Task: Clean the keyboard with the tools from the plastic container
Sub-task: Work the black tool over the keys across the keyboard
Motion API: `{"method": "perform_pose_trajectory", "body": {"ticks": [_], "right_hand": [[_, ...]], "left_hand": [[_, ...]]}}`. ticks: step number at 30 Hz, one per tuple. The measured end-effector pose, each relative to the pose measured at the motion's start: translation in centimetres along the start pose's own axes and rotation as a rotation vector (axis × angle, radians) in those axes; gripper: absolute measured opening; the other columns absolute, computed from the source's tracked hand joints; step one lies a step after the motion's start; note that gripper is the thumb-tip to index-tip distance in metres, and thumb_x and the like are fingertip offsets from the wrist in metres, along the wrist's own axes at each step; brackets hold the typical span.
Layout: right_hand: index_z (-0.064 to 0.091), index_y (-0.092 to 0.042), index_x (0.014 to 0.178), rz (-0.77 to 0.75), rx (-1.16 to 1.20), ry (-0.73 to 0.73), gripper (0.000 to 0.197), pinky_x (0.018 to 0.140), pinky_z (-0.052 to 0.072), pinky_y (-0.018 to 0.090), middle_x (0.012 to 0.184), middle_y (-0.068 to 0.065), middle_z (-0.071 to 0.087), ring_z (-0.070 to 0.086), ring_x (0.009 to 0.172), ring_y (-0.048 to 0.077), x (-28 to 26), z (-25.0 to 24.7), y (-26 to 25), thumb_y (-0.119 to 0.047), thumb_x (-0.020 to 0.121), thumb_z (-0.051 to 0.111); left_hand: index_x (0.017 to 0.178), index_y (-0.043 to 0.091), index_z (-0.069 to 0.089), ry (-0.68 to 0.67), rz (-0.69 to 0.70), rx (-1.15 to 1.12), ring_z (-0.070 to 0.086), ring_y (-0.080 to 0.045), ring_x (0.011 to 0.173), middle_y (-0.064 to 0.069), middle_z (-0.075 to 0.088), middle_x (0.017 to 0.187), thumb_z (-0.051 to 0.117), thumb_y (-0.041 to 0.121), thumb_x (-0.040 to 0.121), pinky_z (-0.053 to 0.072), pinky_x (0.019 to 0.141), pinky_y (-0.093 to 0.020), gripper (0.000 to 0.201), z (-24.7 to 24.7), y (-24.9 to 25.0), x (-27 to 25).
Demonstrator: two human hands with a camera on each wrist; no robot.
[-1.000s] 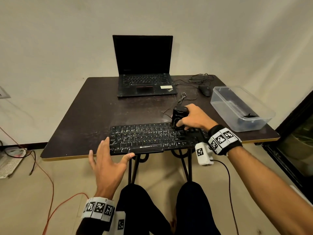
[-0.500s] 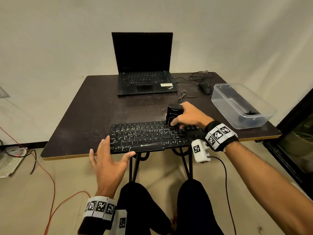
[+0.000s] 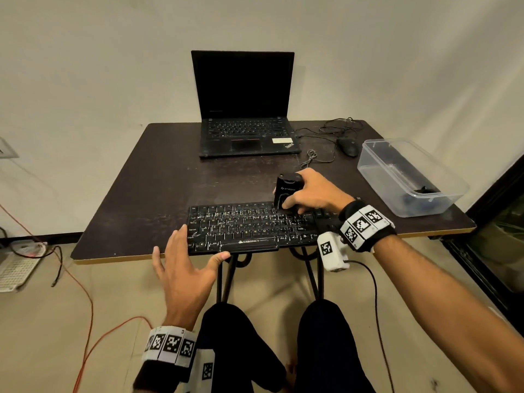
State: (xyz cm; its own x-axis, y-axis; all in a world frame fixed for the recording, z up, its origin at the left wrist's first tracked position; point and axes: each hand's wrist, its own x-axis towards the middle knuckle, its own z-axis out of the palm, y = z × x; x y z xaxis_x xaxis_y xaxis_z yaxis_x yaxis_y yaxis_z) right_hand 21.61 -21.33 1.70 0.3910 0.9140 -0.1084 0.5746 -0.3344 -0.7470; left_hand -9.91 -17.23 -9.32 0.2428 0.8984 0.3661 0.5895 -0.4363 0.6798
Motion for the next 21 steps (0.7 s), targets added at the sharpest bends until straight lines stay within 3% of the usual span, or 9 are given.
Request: {"method": "perform_pose_trajectory", "body": {"ticks": [2, 6, 9, 12, 16, 21], "right_hand": [[0.074, -0.012, 0.107, 0.014, -0.03, 0.074, 0.035, 0.068, 0.068, 0.04, 0.097, 0.004, 0.079, 0.08, 0.076, 0.026, 0.1, 0.0, -0.1, -0.012, 0.074, 0.087], [0.075, -0.012, 0.108, -0.012, -0.042, -0.022, 0.037, 0.069, 0.068, 0.043, 0.101, 0.005, 0.08, 0.08, 0.081, 0.027, 0.3, 0.2, -0.5, -0.012, 0.074, 0.088], [0.075, -0.012, 0.105, 0.013, -0.049, 0.057, 0.036, 0.069, 0.068, 0.04, 0.096, 0.003, 0.081, 0.08, 0.074, 0.025, 0.3, 0.2, -0.5, -0.015, 0.072, 0.087], [0.075, -0.013, 0.108, 0.01, -0.035, -0.031, 0.045, 0.065, 0.067, 0.041, 0.101, 0.005, 0.08, 0.08, 0.082, 0.03, 0.3, 0.5, -0.7, -0.021, 0.066, 0.087], [0.074, -0.015, 0.108, 0.035, -0.022, 0.059, 0.04, 0.064, 0.067, 0.037, 0.101, 0.002, 0.079, 0.08, 0.077, 0.025, 0.5, 0.7, -0.7, -0.015, 0.07, 0.088], [0.074, -0.011, 0.107, 0.015, -0.031, -0.025, 0.035, 0.066, 0.067, 0.039, 0.1, 0.006, 0.079, 0.079, 0.084, 0.034, 0.4, 0.8, -1.2, -0.012, 0.075, 0.088]], "left_hand": [[0.158, 0.018, 0.035, -0.003, 0.002, 0.007, 0.026, -0.013, 0.156, -0.006, 0.043, 0.161, 0.065, 0.074, 0.076, -0.007, 0.13, -0.042, 0.105, 0.0, -0.1, 0.0], [0.159, 0.018, 0.035, -0.002, -0.001, 0.001, 0.024, -0.012, 0.156, -0.005, 0.043, 0.161, 0.065, 0.075, 0.076, -0.009, 0.129, -0.04, 0.105, 0.1, -0.1, 0.0], [0.159, 0.019, 0.034, 0.0, 0.003, 0.004, 0.024, -0.012, 0.156, -0.004, 0.044, 0.16, 0.066, 0.079, 0.077, -0.01, 0.129, -0.037, 0.106, 0.2, -0.2, 0.1], [0.158, 0.018, 0.035, 0.004, 0.003, 0.003, 0.025, -0.013, 0.156, -0.004, 0.044, 0.16, 0.065, 0.078, 0.076, -0.01, 0.128, -0.037, 0.107, 0.2, -0.1, 0.1], [0.159, 0.017, 0.035, 0.001, 0.001, 0.006, 0.024, -0.012, 0.156, -0.004, 0.043, 0.161, 0.063, 0.077, 0.074, -0.011, 0.128, -0.035, 0.107, 0.1, -0.1, 0.1], [0.159, 0.017, 0.035, 0.005, 0.009, 0.008, 0.025, -0.012, 0.156, -0.004, 0.044, 0.161, 0.062, 0.078, 0.074, -0.01, 0.128, -0.037, 0.107, 0.2, -0.2, 0.1]]}}
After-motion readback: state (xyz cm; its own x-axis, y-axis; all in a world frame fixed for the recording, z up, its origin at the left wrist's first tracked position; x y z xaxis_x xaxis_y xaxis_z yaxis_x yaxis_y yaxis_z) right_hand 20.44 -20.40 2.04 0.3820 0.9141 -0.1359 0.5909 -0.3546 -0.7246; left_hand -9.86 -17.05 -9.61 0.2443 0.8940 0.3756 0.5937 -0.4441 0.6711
